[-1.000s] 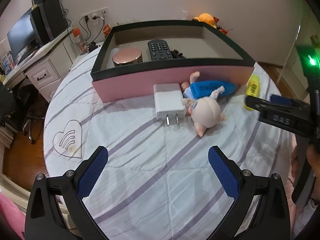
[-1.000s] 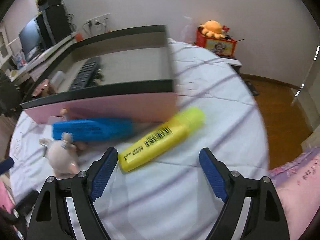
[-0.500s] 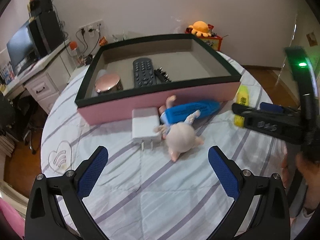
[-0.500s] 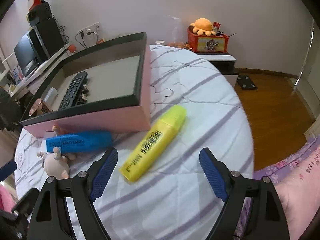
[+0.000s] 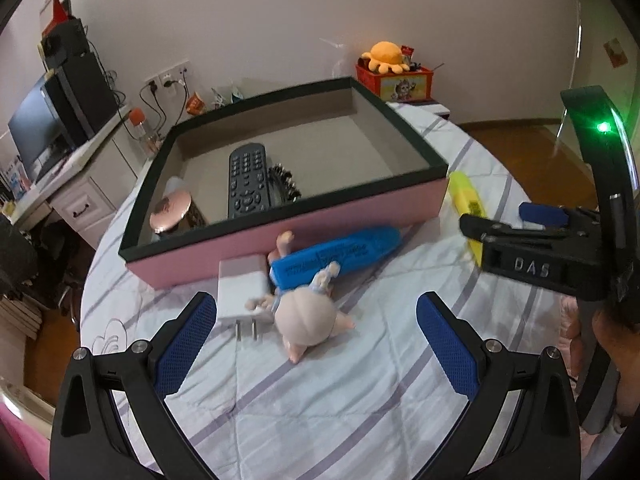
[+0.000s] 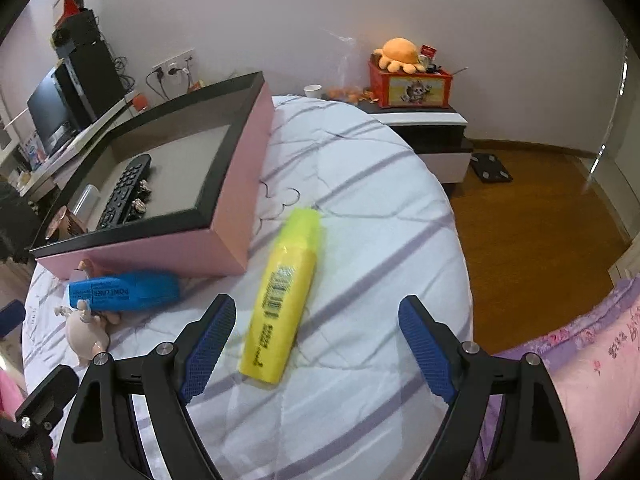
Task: Organize rigid objects
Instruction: 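Reach the right gripper to the yellow highlighter and grasp it, then carry the yellow highlighter into the box and release it with the right gripper, then lower the left gripper onto the doll figure and grasp it, then carry the doll into the box beside the jar and release it with the left gripper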
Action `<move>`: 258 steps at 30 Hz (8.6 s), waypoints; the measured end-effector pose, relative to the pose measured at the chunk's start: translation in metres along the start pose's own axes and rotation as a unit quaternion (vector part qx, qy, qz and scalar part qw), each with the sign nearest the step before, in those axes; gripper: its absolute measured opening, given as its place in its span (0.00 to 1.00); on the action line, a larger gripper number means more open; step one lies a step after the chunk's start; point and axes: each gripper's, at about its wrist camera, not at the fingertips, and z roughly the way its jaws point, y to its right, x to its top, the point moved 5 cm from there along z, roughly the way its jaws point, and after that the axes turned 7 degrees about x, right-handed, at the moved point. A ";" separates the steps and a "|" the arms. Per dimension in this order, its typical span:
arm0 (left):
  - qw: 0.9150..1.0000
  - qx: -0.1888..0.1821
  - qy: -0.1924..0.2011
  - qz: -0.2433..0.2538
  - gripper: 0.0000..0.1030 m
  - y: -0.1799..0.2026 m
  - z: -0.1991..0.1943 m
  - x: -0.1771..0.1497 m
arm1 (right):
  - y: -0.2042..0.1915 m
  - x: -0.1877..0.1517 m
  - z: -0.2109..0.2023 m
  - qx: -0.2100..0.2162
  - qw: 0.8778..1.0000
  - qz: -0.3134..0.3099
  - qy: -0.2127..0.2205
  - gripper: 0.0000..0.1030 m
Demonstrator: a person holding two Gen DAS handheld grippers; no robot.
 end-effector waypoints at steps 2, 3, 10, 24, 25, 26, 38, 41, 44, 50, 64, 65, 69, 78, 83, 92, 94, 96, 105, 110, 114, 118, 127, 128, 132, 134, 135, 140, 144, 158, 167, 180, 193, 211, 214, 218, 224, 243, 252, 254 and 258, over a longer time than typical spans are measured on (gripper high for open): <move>1.000 -0.003 0.004 0.006 0.99 0.006 -0.002 0.003 | -0.001 0.004 0.001 0.011 1.000 -0.001 0.002 0.83; 1.000 0.000 0.004 0.010 0.99 0.007 -0.001 0.003 | -0.002 0.006 0.002 0.014 1.000 -0.001 0.002 0.83; 1.000 0.003 -0.006 0.009 0.99 0.003 0.001 0.001 | -0.006 0.007 0.023 -0.008 0.999 -0.040 -0.019 0.46; 0.999 -0.023 0.021 -0.043 0.99 -0.043 -0.010 0.015 | -0.004 0.016 -0.017 0.068 0.997 -0.039 -0.005 0.26; 0.998 -0.023 0.024 -0.049 0.99 -0.048 -0.010 0.017 | -0.007 0.021 -0.025 0.079 0.996 -0.040 0.005 0.26; 0.998 -0.020 0.027 -0.057 0.99 -0.056 -0.010 0.020 | -0.011 0.025 -0.029 0.084 0.995 -0.043 0.010 0.26; 0.995 0.005 0.042 -0.092 0.99 -0.109 0.025 0.081 | -0.099 0.102 0.002 0.129 0.987 -0.099 0.004 0.26; 0.995 0.009 0.029 -0.097 0.99 -0.118 0.048 0.094 | -0.109 0.119 0.031 0.118 0.988 -0.101 -0.017 0.26; 0.994 0.014 0.020 -0.103 0.99 -0.128 0.066 0.103 | -0.111 0.135 0.065 0.101 0.989 -0.097 -0.040 0.26; 0.993 0.030 -0.015 -0.112 0.99 -0.141 0.106 0.113 | -0.101 0.155 0.116 0.044 0.991 -0.097 -0.080 0.26; 0.993 0.027 -0.025 -0.110 0.99 -0.124 0.107 0.119 | -0.105 0.158 0.109 0.002 0.989 -0.130 -0.072 0.59; 0.994 0.021 -0.022 -0.110 0.99 -0.121 0.101 0.118 | -0.106 0.157 0.102 0.007 0.989 -0.133 -0.064 0.59; 0.994 0.011 -0.003 -0.110 0.99 -0.109 0.068 0.107 | -0.099 0.145 0.059 0.016 0.990 -0.136 -0.025 0.73; 0.998 0.003 0.005 -0.070 0.99 -0.070 0.016 0.054 | -0.049 0.078 -0.029 0.084 0.990 -0.110 0.027 0.76; 0.998 0.011 -0.015 -0.055 0.99 -0.054 0.007 0.014 | -0.031 0.031 -0.034 0.103 0.990 -0.100 0.005 0.76; 0.997 0.026 -0.040 -0.061 0.99 -0.025 0.018 -0.021 | -0.023 -0.017 -0.021 0.125 0.988 -0.086 -0.040 0.76; 0.997 0.026 -0.044 -0.060 0.94 -0.019 0.023 -0.023 | -0.023 -0.023 -0.018 0.126 0.987 -0.083 -0.046 0.76; 0.996 0.017 -0.050 -0.068 0.84 -0.017 0.027 -0.024 | -0.023 -0.028 -0.018 0.129 0.987 -0.083 -0.052 0.76; 0.994 -0.013 -0.075 -0.084 0.52 -0.003 0.046 -0.026 | -0.018 -0.037 -0.016 0.126 0.987 -0.082 -0.058 0.76; 0.993 -0.025 -0.080 -0.087 0.50 -0.003 0.052 -0.026 | -0.018 -0.038 -0.011 0.126 0.986 -0.085 -0.062 0.77; 0.991 -0.054 -0.075 -0.092 0.50 -0.008 0.046 -0.029 | -0.020 -0.038 -0.010 0.124 0.986 -0.088 -0.062 0.78; 0.991 -0.072 -0.073 -0.087 0.50 -0.012 0.028 -0.037 | -0.020 -0.038 -0.011 0.121 0.987 -0.087 -0.061 0.78; 0.991 -0.083 -0.076 -0.077 0.50 -0.024 -0.011 -0.067 | -0.045 -0.047 -0.016 0.135 0.984 -0.097 -0.065 0.78; 0.991 -0.084 -0.076 -0.077 0.50 -0.025 -0.015 -0.070 | -0.048 -0.048 -0.017 0.137 0.983 -0.098 -0.066 0.78; 0.990 -0.086 -0.076 -0.077 0.50 -0.032 -0.027 -0.078 | -0.063 -0.055 -0.020 0.147 0.981 -0.106 -0.070 0.78; 0.991 -0.086 -0.074 -0.076 0.49 -0.036 -0.035 -0.082 | -0.068 -0.059 -0.021 0.153 0.980 -0.107 -0.072 0.78; 0.991 -0.085 -0.073 -0.076 0.49 -0.037 -0.037 -0.084 | -0.071 -0.061 -0.022 0.154 0.979 -0.109 -0.072 0.78; 0.991 -0.084 -0.062 -0.081 0.48 -0.047 -0.040 -0.077 | -0.079 -0.066 -0.024 0.162 0.978 -0.107 -0.074 0.78; 0.991 -0.088 -0.048 -0.086 0.47 -0.051 -0.035 -0.060 | -0.079 -0.067 -0.023 0.163 0.978 -0.104 -0.076 0.78; 0.989 -0.084 -0.041 -0.112 0.48 -0.057 0.013 -0.019 | -0.070 -0.054 -0.011 0.157 0.980 -0.095 -0.080 0.78; 0.990 -0.069 -0.024 -0.120 0.78 -0.060 0.012 -0.022 | -0.070 -0.052 -0.008 0.154 0.980 -0.099 -0.082 0.78; 0.990 -0.053 -0.064 -0.111 0.56 -0.047 0.035 -0.039 | -0.072 -0.057 -0.010 0.150 0.979 -0.107 -0.083 0.78; 0.990 -0.068 -0.042 -0.113 0.39 -0.048 0.019 -0.044 | -0.072 -0.058 -0.011 0.152 0.979 -0.110 -0.084 0.78; 0.990 -0.056 0.027 -0.125 0.39 -0.079 -0.038 -0.022 | -0.081 -0.050 -0.030 0.150 0.980 -0.116 -0.058 0.78; 0.990 -0.047 0.044 -0.123 0.39 -0.090 -0.043 -0.003 | -0.083 -0.038 -0.042 0.150 0.981 -0.121 -0.037 0.78; 0.990 -0.032 0.063 -0.125 0.39 -0.106 -0.038 0.029 | -0.085 -0.020 -0.054 0.150 0.980 -0.126 -0.010 0.78; 0.988 -0.020 0.073 -0.135 0.39 -0.127 -0.006 0.080 | -0.086 0.013 -0.058 0.152 0.980 -0.126 0.028 0.78; 0.992 0.003 -0.044 -0.120 0.39 -0.127 0.140 0.108 | -0.075 0.044 0.003 0.161 0.979 -0.125 -0.003 0.78; 0.990 0.023 -0.085 -0.109 0.39 -0.124 0.156 0.093 | -0.079 0.042 0.008 0.164 0.977 -0.132 -0.010 0.78; 0.990 0.024 -0.088 -0.106 0.40 -0.123 0.156 0.093 | -0.080 0.041 0.008 0.165 0.977 -0.133 -0.010 0.78; 0.990 0.028 -0.083 -0.111 0.40 -0.124 0.150 0.095 | -0.081 0.041 0.006 0.164 0.978 -0.132 -0.012 0.78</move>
